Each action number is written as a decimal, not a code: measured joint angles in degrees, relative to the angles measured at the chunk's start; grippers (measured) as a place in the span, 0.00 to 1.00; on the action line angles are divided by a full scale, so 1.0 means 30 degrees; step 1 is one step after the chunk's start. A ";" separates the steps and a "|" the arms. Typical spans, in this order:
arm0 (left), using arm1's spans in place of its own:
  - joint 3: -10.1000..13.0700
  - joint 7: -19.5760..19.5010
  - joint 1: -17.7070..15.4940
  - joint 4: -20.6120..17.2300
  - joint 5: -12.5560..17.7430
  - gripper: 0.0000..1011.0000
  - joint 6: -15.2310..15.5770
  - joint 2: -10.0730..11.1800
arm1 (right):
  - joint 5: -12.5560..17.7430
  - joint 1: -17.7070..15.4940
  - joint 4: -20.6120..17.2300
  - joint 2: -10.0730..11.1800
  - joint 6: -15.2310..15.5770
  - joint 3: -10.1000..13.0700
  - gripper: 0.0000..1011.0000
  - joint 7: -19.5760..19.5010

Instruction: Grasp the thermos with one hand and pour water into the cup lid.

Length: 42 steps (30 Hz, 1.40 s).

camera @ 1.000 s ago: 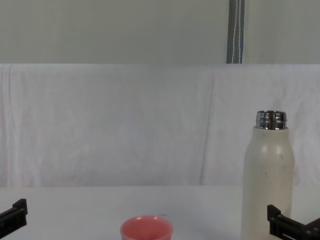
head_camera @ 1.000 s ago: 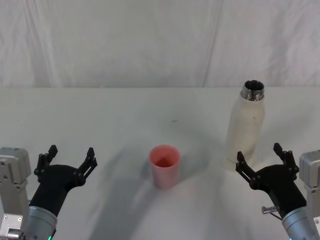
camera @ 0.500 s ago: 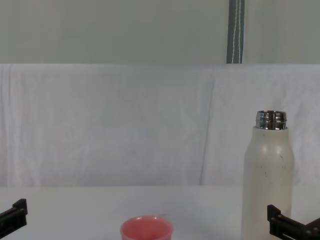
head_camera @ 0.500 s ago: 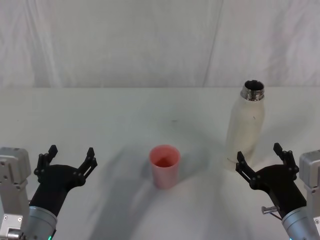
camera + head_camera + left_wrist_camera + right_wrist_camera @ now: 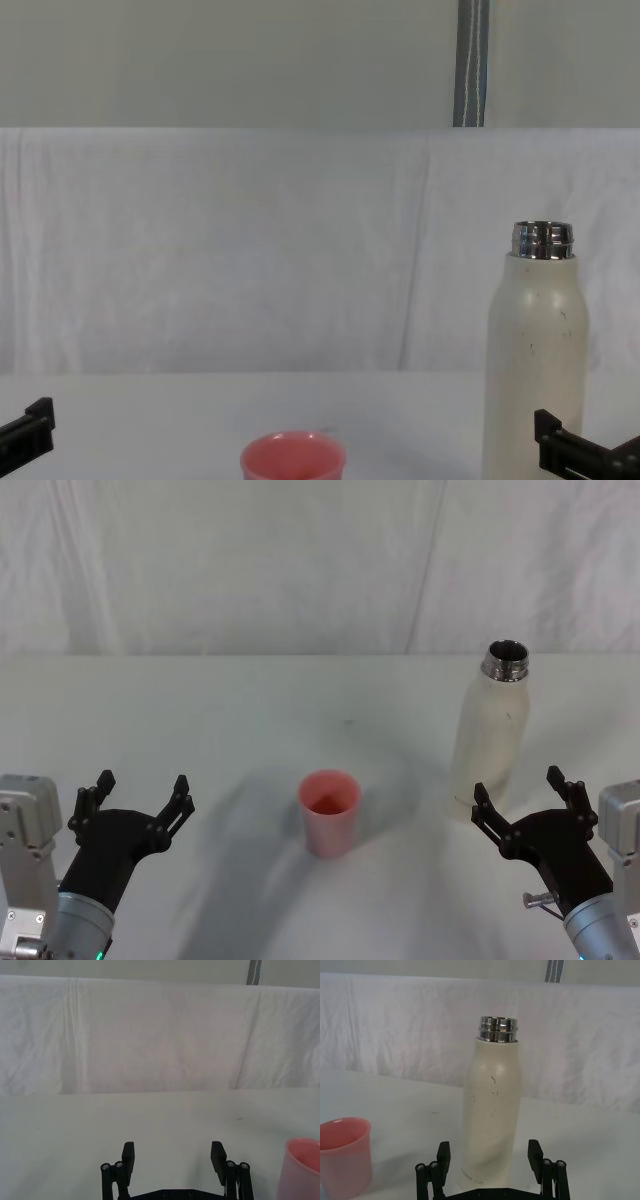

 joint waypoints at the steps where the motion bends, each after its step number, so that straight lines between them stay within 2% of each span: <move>1: -0.0001 -0.0001 0.0000 0.0000 0.0000 0.99 0.0000 -0.0001 | 0.0000 0.0000 0.0000 0.0000 0.0000 0.0001 0.99 0.0000; 11: 0.0000 0.0000 0.0000 0.0000 0.0000 0.99 0.0000 0.0000 | 0.0154 0.0056 0.0069 -0.0302 0.0016 0.0373 0.99 0.0561; 20: -0.0001 0.0000 -0.0001 0.0001 0.0000 0.99 0.0000 0.0001 | 0.1329 0.0228 0.0090 -0.0972 0.0659 0.1087 0.99 0.1894; 25: -0.0001 0.0000 0.0000 0.0000 0.0000 0.99 0.0000 -0.0001 | 0.1620 0.0388 0.0150 -0.1253 0.1016 0.1375 0.99 0.2332; 42: -0.0001 0.0000 0.0000 0.0000 0.0000 0.99 0.0000 0.0000 | 0.1495 0.0852 0.0656 -0.1329 0.1177 0.1607 0.99 0.2988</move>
